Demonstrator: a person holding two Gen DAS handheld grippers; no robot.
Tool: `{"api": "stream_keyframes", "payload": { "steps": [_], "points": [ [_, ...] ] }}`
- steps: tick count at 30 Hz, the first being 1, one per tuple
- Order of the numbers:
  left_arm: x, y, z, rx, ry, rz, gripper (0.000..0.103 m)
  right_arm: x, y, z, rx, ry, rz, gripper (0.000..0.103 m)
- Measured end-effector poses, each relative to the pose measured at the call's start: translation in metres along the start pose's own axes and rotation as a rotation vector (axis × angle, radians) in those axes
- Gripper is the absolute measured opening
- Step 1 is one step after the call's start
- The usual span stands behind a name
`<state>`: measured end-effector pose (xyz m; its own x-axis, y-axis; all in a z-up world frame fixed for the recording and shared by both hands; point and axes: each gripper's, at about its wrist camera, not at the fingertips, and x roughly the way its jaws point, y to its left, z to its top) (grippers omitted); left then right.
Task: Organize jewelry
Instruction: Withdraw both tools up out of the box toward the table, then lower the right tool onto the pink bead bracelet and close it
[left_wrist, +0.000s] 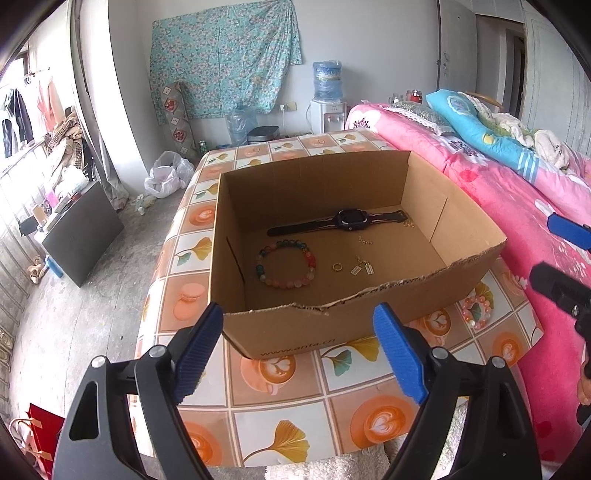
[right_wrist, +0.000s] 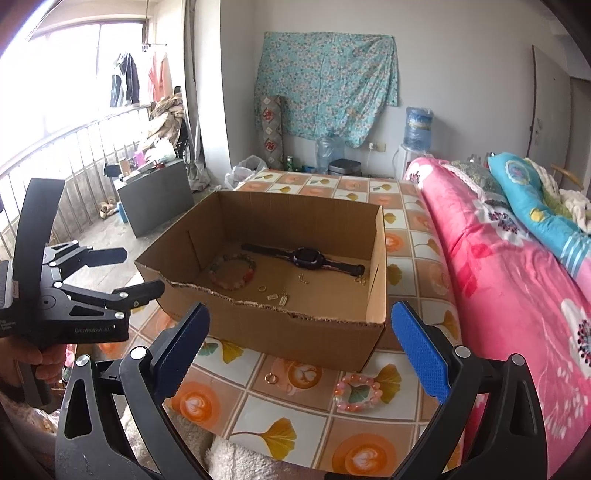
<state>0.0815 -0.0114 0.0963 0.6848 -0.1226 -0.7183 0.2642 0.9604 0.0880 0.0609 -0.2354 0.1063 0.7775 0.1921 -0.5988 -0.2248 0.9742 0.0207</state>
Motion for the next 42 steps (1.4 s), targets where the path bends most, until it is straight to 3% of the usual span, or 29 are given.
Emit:
{"api": "stream_keyframes", "payload": {
  "steps": [7,17,24,29,42],
  "points": [
    [0.011,-0.001,-0.023,-0.002,0.055,-0.002,0.085,0.012,0.015,-0.041,-0.032,0.124,0.009,0.095],
    [0.070,-0.020,-0.072,0.006,0.241,-0.034,0.086,0.060,0.011,-0.101,0.036,0.335,-0.027,0.095],
    [0.091,-0.027,-0.078,0.005,0.272,-0.038,0.089,0.077,-0.005,-0.107,0.077,0.367,-0.099,0.095],
    [0.095,-0.027,-0.079,-0.018,0.265,-0.030,0.097,0.083,-0.009,-0.112,0.073,0.364,-0.095,0.095],
    [0.101,-0.013,-0.082,-0.040,0.252,-0.053,0.098,0.087,-0.014,-0.115,0.041,0.332,-0.056,0.095]
  ]
}}
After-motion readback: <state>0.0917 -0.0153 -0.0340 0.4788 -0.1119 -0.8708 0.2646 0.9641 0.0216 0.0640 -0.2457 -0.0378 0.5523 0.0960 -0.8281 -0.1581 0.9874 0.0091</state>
